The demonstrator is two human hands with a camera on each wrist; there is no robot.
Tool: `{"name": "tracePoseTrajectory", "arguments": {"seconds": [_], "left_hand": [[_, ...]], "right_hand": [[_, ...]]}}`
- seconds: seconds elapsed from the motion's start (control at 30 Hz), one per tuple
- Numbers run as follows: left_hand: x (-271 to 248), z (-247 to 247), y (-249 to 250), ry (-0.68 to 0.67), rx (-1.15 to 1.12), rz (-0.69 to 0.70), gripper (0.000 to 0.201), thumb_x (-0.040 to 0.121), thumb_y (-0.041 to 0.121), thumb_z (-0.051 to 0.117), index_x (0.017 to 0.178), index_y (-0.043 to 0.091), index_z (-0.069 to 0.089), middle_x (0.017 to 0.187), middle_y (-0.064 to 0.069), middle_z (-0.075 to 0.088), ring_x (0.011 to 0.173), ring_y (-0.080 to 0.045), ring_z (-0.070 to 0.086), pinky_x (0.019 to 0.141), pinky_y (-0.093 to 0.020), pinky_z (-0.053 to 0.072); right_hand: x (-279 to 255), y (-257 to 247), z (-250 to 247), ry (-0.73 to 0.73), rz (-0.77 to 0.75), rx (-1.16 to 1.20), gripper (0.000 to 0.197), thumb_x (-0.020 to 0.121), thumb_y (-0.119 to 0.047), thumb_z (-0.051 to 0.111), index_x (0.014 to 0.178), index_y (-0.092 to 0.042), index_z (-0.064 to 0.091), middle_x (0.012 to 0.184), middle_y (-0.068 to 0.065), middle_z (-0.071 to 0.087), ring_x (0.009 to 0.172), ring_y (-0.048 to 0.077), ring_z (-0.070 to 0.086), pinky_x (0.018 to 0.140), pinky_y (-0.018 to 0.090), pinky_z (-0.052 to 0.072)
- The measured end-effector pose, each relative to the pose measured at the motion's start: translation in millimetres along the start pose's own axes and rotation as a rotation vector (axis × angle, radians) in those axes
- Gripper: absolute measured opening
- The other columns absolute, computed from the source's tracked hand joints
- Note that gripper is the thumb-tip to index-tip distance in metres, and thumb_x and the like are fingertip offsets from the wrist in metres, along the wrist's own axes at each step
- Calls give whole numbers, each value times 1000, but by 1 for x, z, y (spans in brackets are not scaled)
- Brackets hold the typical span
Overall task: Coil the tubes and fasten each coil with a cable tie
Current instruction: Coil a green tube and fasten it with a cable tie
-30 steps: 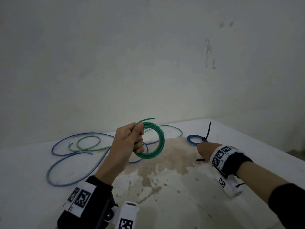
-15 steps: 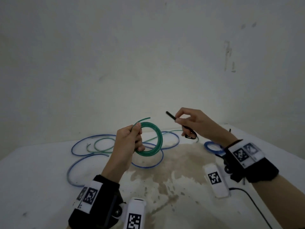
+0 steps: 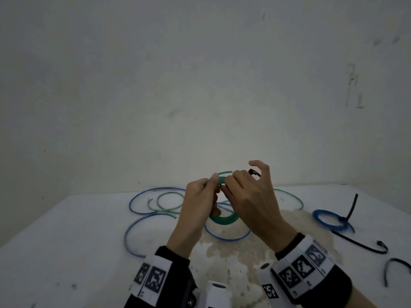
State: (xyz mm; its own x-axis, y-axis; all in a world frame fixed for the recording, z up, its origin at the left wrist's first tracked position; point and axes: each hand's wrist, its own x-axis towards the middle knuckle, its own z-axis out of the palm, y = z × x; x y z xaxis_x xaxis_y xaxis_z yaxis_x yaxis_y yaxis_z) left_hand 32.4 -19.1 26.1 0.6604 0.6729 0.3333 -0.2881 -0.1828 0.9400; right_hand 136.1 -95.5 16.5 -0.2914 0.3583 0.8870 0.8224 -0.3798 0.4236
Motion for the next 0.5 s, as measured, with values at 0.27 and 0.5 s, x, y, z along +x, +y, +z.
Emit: {"name": "tracePoseTrajectory", "arguments": {"seconds": [0.27, 0.5], "left_hand": [[5, -4, -11, 29, -57, -108, 41, 97, 20, 41, 59, 5, 45, 40, 5, 26, 37, -11, 22, 42, -24, 28], [7, -1, -19, 96, -123, -67, 58, 92, 9, 46, 36, 23, 48, 38, 8, 26, 35, -10, 23, 38, -21, 26]], "right_hand": [[-11, 2, 10, 64, -140, 27, 21, 90, -9, 57, 70, -13, 59, 64, -1, 53, 63, 17, 51, 89, 44, 37], [-11, -2, 13, -57, -4, 269, 11, 89, -13, 57, 81, -7, 54, 94, 15, 55, 90, 25, 45, 70, 39, 45]]}}
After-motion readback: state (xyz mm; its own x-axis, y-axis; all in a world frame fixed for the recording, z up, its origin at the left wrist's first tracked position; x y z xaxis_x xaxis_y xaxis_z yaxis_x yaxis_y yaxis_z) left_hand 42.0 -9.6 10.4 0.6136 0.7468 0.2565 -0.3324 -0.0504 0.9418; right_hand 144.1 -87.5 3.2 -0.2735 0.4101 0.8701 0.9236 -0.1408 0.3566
